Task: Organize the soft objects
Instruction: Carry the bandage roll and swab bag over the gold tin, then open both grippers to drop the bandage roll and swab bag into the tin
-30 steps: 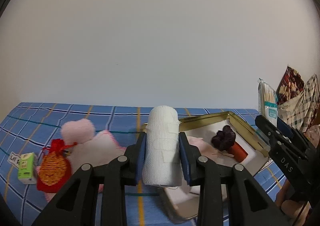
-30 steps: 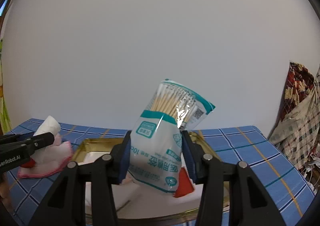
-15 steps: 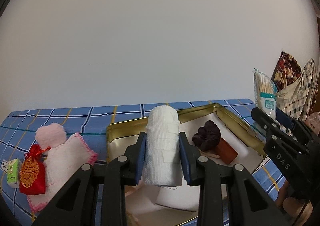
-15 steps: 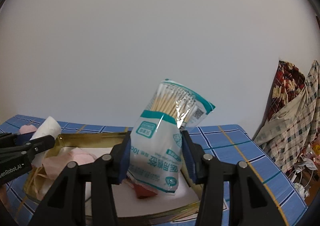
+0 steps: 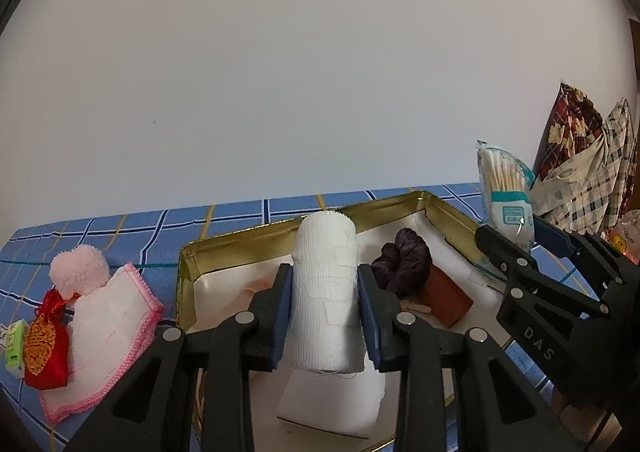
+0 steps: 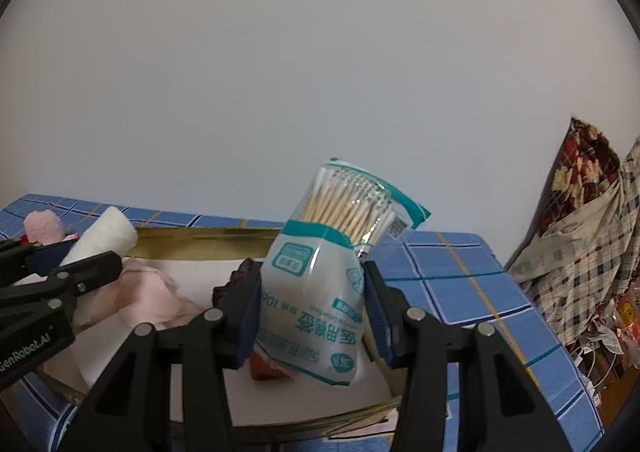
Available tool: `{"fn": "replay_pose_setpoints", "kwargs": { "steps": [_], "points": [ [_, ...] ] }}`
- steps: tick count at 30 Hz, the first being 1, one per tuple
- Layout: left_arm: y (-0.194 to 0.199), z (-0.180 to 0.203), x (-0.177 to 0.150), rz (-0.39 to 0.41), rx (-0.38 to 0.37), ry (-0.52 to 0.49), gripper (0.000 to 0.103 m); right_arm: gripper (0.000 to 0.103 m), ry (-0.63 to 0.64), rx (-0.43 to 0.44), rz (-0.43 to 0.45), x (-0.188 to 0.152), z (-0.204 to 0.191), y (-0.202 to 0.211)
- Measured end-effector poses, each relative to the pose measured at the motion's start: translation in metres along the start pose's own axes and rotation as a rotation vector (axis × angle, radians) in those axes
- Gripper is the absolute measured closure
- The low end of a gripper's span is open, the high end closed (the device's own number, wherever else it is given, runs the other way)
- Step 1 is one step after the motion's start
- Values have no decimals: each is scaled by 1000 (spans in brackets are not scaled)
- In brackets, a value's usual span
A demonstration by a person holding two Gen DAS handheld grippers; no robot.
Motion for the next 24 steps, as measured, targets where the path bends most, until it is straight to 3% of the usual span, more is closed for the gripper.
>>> {"fn": "replay_pose_setpoints", "kwargs": {
  "steps": [20, 24],
  "points": [
    [-20, 0, -11, -63, 41, -13, 69, 54, 33, 100, -79, -15, -13, -8],
    [-24, 0, -11, -69, 48, -12, 69, 48, 30, 117, -95, -18, -10, -12]
  ]
}}
Point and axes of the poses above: each gripper's, at about its wrist camera, not at the fingertips, and y roughly against the way its jaws point, z to its right, x to its top, the point moved 9 cm from there along -y, roughly the way its jaws point, and after that the axes turned 1 degree about -y, right-handed, at the moved point
